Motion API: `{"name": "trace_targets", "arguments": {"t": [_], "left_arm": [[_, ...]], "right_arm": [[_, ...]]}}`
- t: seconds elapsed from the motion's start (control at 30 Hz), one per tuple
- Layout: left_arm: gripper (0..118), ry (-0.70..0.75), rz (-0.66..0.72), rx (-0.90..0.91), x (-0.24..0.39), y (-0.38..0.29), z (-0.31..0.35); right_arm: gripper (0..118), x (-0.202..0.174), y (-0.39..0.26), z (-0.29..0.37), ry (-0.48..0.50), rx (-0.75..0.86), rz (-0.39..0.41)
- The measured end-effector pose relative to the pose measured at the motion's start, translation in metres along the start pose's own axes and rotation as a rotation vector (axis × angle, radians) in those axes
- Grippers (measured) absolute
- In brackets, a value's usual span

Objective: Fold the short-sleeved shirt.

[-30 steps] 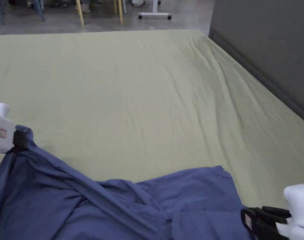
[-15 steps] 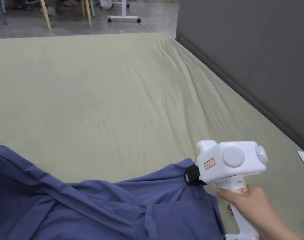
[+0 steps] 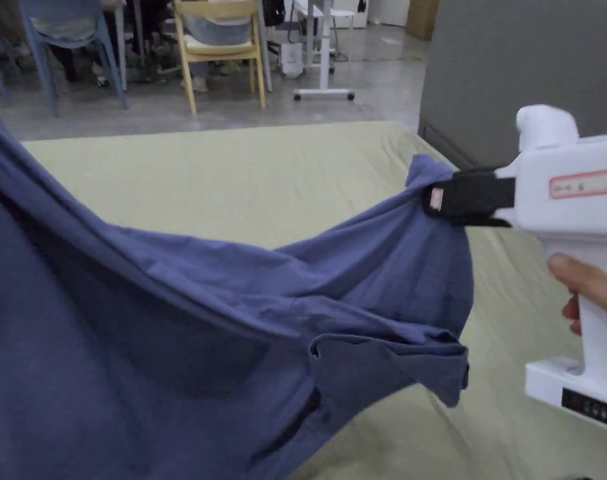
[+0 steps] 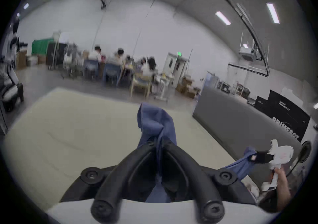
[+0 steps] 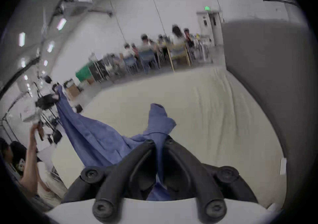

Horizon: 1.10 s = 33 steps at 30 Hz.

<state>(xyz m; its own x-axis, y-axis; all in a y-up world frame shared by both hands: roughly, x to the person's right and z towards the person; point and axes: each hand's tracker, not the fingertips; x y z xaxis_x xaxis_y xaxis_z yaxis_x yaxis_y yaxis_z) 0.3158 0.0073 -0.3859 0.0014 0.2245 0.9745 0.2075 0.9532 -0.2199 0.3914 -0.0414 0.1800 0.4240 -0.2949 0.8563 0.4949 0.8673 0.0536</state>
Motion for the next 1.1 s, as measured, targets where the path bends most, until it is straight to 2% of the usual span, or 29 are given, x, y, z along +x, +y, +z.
{"name": "trace_targets", "arguments": {"t": [0.1, 0.3, 0.4, 0.5, 0.53, 0.73, 0.9, 1.1], "left_arm": [[1, 0.091, -0.059, 0.060, -0.009, 0.073, 0.020], [1, 0.240, -0.006, 0.182, -0.022, 0.207, 0.018], [1, 0.328, -0.033, 0.239, -0.019, 0.245, 0.007], [1, 0.389, -0.099, 0.263, -0.015, 0.256, -0.010], [1, 0.397, -0.111, 0.254, -0.017, 0.253, -0.016], [1, 0.291, -0.064, 0.165, -0.044, 0.173, -0.058], [1, 0.248, -0.046, -0.068, -0.071, 0.043, -0.096], [1, 0.238, 0.085, -0.353, -0.101, -0.130, -0.126]], "right_arm": [[7, -0.017, 0.081, 0.018, -0.029, 0.081, 0.066], [7, -0.043, 0.242, -0.004, -0.100, 0.160, 0.038], [7, -0.063, 0.296, -0.024, -0.156, 0.226, 0.047], [7, -0.079, 0.312, -0.044, -0.156, 0.245, 0.040], [7, -0.073, 0.318, -0.057, -0.152, 0.235, 0.027], [7, -0.041, 0.260, -0.127, -0.082, 0.134, -0.017], [7, 0.012, 0.148, -0.184, -0.063, -0.035, -0.101], [7, 0.065, -0.021, -0.238, -0.169, -0.308, -0.149]]}}
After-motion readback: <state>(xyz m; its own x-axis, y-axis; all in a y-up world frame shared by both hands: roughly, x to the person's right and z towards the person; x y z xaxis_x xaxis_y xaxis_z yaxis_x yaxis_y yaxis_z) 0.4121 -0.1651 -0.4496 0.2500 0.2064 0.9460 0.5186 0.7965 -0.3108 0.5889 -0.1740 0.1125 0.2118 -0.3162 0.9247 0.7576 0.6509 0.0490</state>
